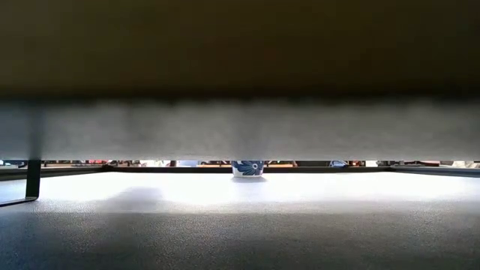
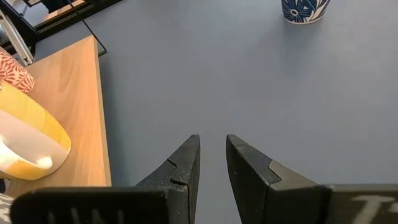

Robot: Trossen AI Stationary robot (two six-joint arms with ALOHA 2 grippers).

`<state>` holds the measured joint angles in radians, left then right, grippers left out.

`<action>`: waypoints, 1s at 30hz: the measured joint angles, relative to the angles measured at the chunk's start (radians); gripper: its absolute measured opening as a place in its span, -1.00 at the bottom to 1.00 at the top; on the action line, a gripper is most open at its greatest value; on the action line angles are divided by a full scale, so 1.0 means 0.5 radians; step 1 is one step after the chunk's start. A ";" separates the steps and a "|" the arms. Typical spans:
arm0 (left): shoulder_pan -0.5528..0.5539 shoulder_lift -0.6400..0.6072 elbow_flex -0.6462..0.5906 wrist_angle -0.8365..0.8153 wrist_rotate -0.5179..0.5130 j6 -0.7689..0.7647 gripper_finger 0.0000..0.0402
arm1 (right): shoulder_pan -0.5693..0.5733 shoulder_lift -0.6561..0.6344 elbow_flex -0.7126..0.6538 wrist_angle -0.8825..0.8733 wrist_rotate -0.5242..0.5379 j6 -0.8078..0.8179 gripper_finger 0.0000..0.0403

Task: Place coffee mugs
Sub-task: Put the green patterned mug on the shelf

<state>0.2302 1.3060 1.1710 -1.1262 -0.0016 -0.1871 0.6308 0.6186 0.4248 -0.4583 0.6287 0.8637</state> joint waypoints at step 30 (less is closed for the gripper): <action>-1.319 1.074 1.181 -0.350 -0.043 -1.149 -0.96 | 0.000 0.000 0.000 0.000 0.000 0.000 -0.66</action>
<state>-0.4291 1.8428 1.7616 -1.3014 -0.0231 -0.7618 0.6308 0.6186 0.4248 -0.4583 0.6288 0.8639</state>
